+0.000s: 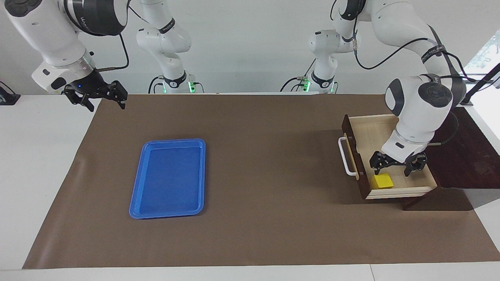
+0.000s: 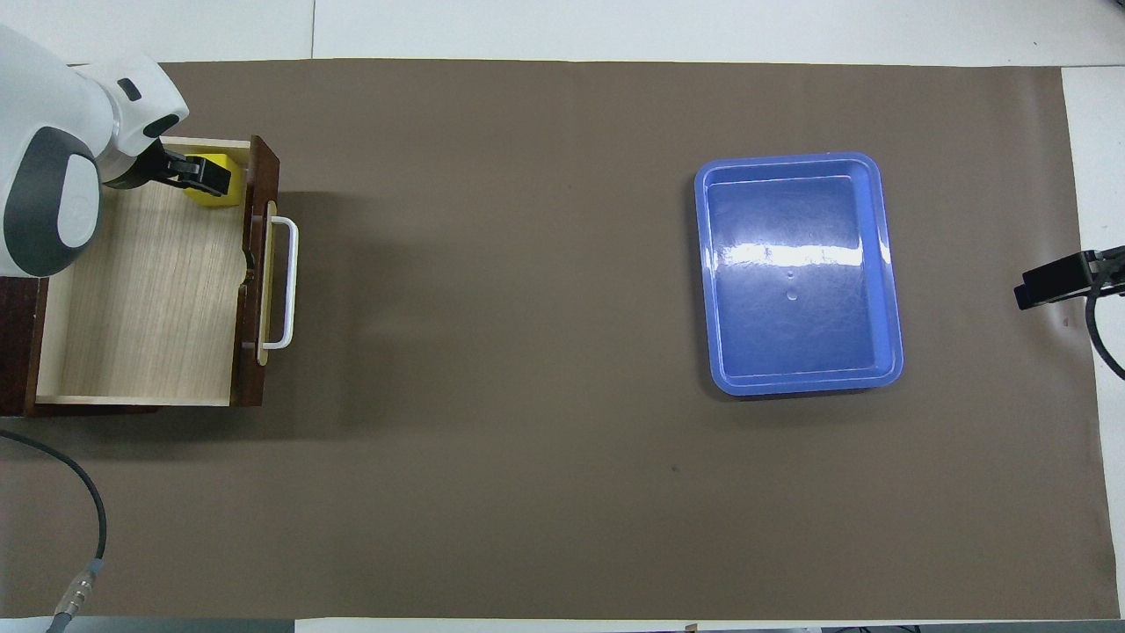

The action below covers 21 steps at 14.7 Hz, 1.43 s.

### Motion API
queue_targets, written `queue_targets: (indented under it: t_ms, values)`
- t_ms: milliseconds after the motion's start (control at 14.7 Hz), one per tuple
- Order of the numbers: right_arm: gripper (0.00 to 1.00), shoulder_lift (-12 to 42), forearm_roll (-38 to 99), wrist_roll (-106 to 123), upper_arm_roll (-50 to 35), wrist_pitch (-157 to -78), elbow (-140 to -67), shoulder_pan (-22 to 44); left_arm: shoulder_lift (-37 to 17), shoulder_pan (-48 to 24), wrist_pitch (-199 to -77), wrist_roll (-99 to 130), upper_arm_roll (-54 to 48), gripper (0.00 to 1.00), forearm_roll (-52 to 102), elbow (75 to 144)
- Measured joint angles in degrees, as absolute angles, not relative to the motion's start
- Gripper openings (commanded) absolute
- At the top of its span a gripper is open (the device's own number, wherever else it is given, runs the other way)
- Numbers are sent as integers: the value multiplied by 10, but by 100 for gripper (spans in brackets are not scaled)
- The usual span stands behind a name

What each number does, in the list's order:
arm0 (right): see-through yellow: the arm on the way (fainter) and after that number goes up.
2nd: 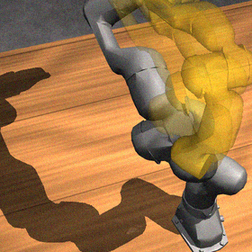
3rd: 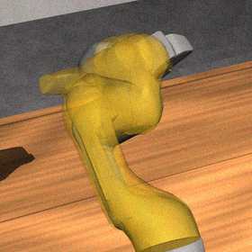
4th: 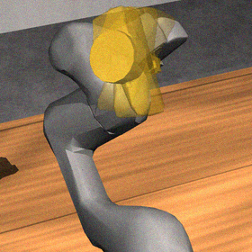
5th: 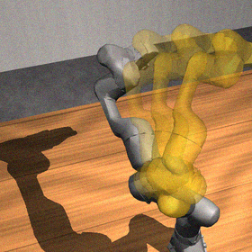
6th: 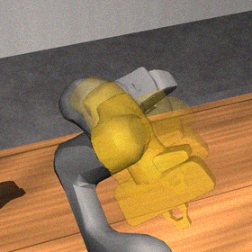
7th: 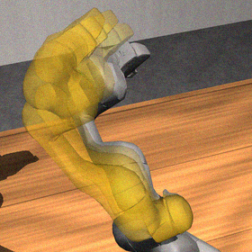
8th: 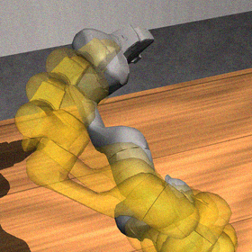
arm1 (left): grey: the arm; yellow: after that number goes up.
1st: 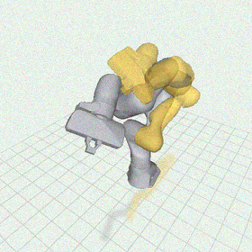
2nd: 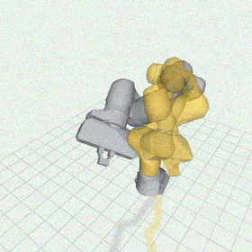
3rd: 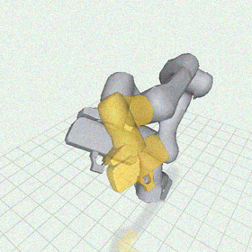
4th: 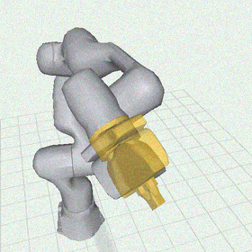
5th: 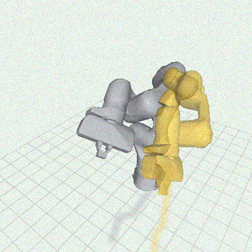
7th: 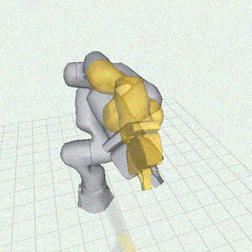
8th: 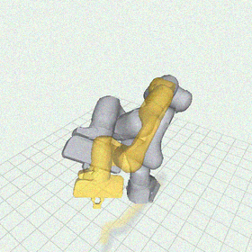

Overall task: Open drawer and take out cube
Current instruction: 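Release the handle and reach the left gripper to the yellow cube, then lift the yellow cube with the left gripper while the right gripper approaches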

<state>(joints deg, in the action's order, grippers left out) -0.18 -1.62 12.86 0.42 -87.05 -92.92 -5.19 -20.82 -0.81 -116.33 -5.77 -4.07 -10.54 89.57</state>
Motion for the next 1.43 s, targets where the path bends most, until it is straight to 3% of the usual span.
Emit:
queue_targets:
  t_ms: [340, 476, 749, 885, 953, 1021, 1089, 1157, 1429]
  values:
    - [100, -16, -2, 161, 4, -874, -967, -51, -213, -12, -1165, 9, -42, 100, -85, 896]
    - [100, -29, 13, 187, 3, -886, -996, -51, -214, -14, -1165, 21, -45, 89, -81, 896]
    - [100, -52, 23, 260, 3, -923, -1046, -50, -217, -14, -1165, 24, -43, 78, -81, 903]
    - [100, -63, 36, 306, 3, -947, -1074, -50, -217, -14, -1165, 24, -43, 68, -81, 905]
    - [100, -69, 45, 326, 3, -956, -1087, -49, -217, -14, -1165, 25, -43, 57, -81, 905]
    - [100, -76, 54, 348, 2, -964, -1100, -48, -217, -14, -1165, 25, -43, 41, -81, 905]
    - [100, -82, 64, 376, 1, -976, -1113, -47, -217, -14, -1166, 25, -43, 17, -81, 904]
    - [100, -88, 76, 403, -1, -987, -1126, -46, -217, -13, -1166, 26, -42, 0, -81, 904]
    - [100, -107, 135, 512, -4, -1004, -1163, -10, -216, -11, -1159, 26, -40, 0, -81, 901]
